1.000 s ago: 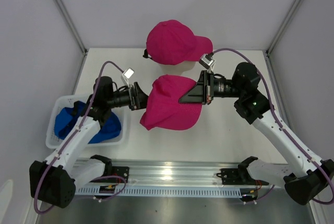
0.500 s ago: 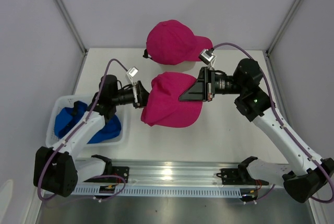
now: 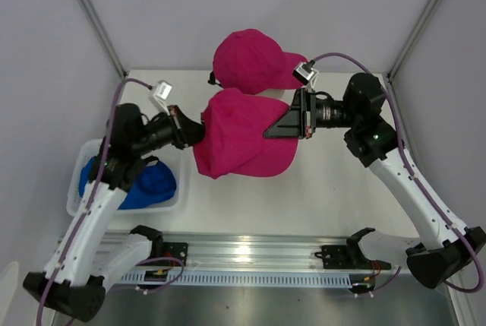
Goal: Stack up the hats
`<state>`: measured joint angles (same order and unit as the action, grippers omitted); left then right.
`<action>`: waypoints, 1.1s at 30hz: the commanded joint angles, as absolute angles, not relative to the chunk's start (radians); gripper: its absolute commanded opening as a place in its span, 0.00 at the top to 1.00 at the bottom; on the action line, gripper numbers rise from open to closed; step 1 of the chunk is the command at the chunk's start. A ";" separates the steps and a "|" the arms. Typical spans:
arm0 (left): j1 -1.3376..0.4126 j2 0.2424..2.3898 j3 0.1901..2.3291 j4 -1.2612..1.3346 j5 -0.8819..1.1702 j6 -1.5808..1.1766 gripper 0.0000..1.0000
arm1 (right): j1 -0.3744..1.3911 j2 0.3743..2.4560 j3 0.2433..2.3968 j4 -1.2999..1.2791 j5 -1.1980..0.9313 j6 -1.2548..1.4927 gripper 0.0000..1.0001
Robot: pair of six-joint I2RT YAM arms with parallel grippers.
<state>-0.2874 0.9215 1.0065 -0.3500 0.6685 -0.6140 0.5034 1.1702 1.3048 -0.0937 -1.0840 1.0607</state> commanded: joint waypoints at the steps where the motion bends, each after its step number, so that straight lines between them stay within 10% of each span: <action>1: -0.261 0.824 1.179 -0.521 0.448 -0.511 0.99 | 0.496 1.202 1.443 -0.103 -1.114 1.022 1.00; 16: -0.250 1.259 1.768 -0.609 0.278 -0.586 0.99 | 0.252 1.670 1.943 0.288 -1.253 1.500 1.00; 33: -0.250 1.601 2.145 -0.776 0.207 -0.580 0.99 | 0.072 1.816 1.881 0.629 -1.226 1.986 1.00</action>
<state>-0.2588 1.5742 2.1143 -0.7368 0.2634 -0.5758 0.1226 1.8118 1.8942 0.5434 -1.2579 1.9110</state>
